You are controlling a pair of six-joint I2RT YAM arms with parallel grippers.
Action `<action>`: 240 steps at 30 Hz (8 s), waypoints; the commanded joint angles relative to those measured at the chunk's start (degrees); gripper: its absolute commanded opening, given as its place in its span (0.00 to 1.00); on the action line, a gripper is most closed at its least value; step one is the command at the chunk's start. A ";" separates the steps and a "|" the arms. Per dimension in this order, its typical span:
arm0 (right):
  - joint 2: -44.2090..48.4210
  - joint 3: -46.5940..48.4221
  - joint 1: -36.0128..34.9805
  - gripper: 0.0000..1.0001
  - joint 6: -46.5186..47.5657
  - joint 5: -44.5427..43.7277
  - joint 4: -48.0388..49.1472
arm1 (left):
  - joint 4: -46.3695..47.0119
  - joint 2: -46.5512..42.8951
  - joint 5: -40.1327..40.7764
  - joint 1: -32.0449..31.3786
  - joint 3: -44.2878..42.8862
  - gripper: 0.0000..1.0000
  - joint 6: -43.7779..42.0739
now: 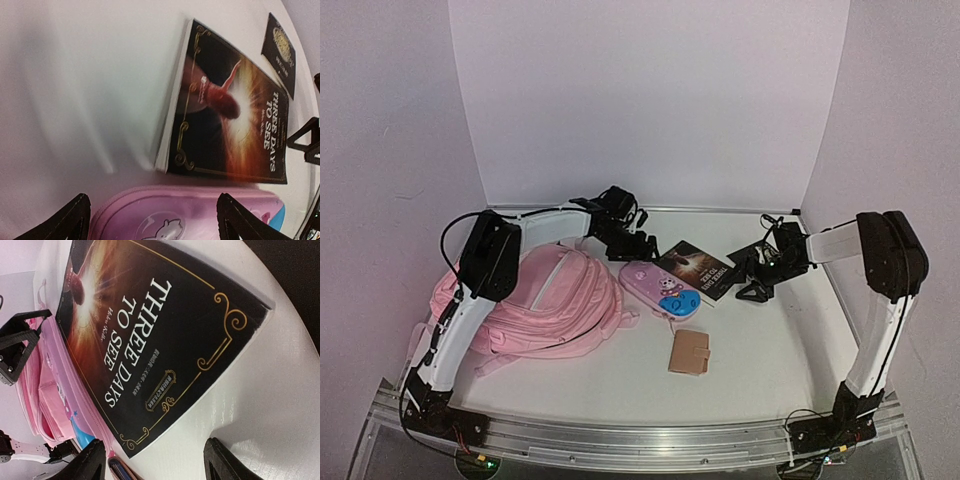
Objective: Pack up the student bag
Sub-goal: Adjust the student bag at the center of the board, then pick up the stationery from the center of the board.
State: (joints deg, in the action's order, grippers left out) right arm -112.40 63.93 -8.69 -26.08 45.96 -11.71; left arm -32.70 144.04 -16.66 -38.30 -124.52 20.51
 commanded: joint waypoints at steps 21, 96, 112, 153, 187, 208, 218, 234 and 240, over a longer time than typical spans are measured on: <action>-15.62 46.10 -23.46 0.76 2.55 0.55 -1.96 | 8.97 -61.80 24.05 -2.39 54.57 1.00 19.09; -30.82 57.02 -32.00 0.72 -1.51 -1.17 -2.27 | 19.09 -54.34 18.43 8.98 67.29 0.87 36.39; -14.59 47.89 -24.11 0.77 0.99 3.06 -4.64 | 2.85 -53.20 18.69 2.13 50.02 1.00 15.00; -5.54 7.60 -14.23 0.66 1.11 9.99 5.22 | 12.53 -9.51 -2.46 -0.64 18.92 0.87 9.32; 12.60 0.19 -12.65 0.00 0.01 17.96 4.15 | -32.41 -46.78 28.84 -9.71 40.10 1.00 0.80; 12.86 -1.70 -15.26 0.00 -0.34 18.73 4.15 | -44.44 -45.24 38.18 -16.36 47.68 0.48 4.64; 12.28 -1.59 -15.26 0.00 -0.60 18.96 4.16 | -47.25 -34.53 43.02 -16.36 45.69 0.48 6.27; 12.55 -1.01 -15.95 0.00 -1.46 18.55 4.34 | -44.15 -40.15 50.60 -16.54 31.29 0.00 8.34; 11.28 -0.23 -19.34 0.00 -3.75 17.92 6.10 | -39.72 -46.07 49.78 -16.54 28.45 0.00 7.54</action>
State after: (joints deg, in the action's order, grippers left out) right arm -102.65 61.91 -25.23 -28.11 62.41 -9.49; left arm -76.65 104.09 31.87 -54.42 -92.07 28.53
